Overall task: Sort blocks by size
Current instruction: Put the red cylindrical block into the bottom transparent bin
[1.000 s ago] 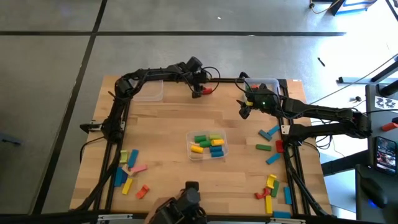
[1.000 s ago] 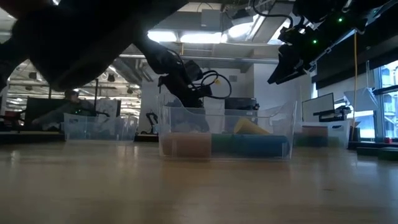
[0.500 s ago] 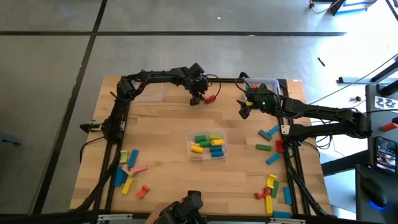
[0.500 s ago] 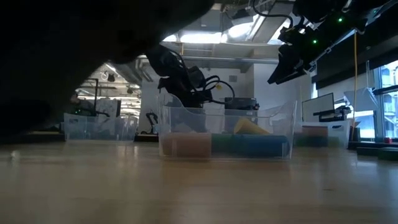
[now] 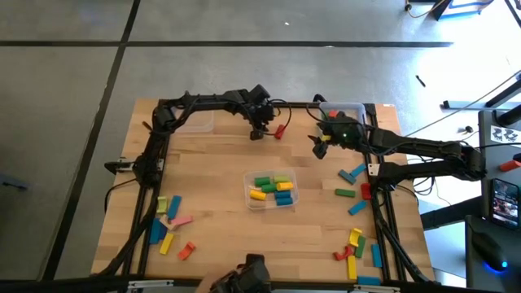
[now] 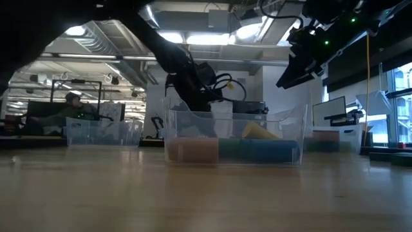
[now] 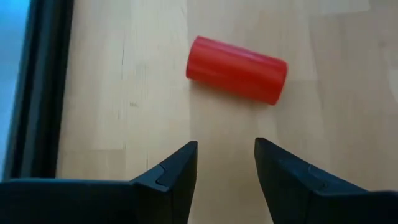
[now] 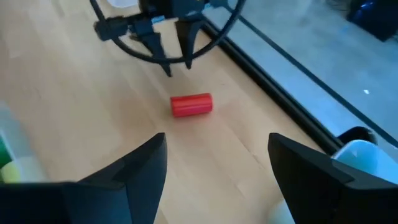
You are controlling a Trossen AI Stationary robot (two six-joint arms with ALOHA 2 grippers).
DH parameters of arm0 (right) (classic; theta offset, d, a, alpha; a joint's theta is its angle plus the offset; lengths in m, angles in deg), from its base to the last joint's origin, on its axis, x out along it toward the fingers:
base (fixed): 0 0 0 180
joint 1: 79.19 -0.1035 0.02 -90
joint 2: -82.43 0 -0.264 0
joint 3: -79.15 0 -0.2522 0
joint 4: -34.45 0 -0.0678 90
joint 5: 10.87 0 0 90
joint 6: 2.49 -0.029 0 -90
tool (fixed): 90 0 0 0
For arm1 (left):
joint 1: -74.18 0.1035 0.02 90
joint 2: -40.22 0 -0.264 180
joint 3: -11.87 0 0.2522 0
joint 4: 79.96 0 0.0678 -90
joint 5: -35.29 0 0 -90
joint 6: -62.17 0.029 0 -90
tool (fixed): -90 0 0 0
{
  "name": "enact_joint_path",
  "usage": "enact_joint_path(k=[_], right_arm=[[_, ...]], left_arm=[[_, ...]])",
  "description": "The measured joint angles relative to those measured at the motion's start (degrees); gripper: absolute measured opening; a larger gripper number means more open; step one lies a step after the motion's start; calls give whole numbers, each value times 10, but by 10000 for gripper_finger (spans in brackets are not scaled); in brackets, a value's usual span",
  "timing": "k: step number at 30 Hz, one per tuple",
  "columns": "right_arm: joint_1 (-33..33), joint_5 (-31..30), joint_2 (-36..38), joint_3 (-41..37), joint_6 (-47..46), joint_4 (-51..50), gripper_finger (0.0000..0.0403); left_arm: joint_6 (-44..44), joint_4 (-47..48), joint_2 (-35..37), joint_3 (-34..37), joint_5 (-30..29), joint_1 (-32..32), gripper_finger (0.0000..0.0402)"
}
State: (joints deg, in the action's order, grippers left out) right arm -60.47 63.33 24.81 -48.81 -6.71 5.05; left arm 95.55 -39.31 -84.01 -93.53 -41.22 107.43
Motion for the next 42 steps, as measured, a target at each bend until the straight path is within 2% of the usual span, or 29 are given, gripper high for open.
enact_joint_path(k=[7, 16, 23, 27, 35, 42], right_arm=[[0, 4, -46, -33, 12, 82, 270], [10, 4, -190, -30, 12, 238, 270], [36, 4, -292, 9, -1, 253, 270], [49, 4, -335, 21, -2, 255, 270], [66, 2, -356, 23, -2, 275, 270], [65, 5, -356, 24, 0, 298, 270]], left_arm=[[-5, -5, 3, -1, -20, -13, 155], [-17, -22, 3, 8, -20, -14, 155], [11, -61, -2, 30, -17, -14, 155], [11, -83, -7, 30, 5, -15, 155], [40, -135, -17, 30, 13, -37, 155], [-12, -135, -17, 14, 4, -49, 155]])
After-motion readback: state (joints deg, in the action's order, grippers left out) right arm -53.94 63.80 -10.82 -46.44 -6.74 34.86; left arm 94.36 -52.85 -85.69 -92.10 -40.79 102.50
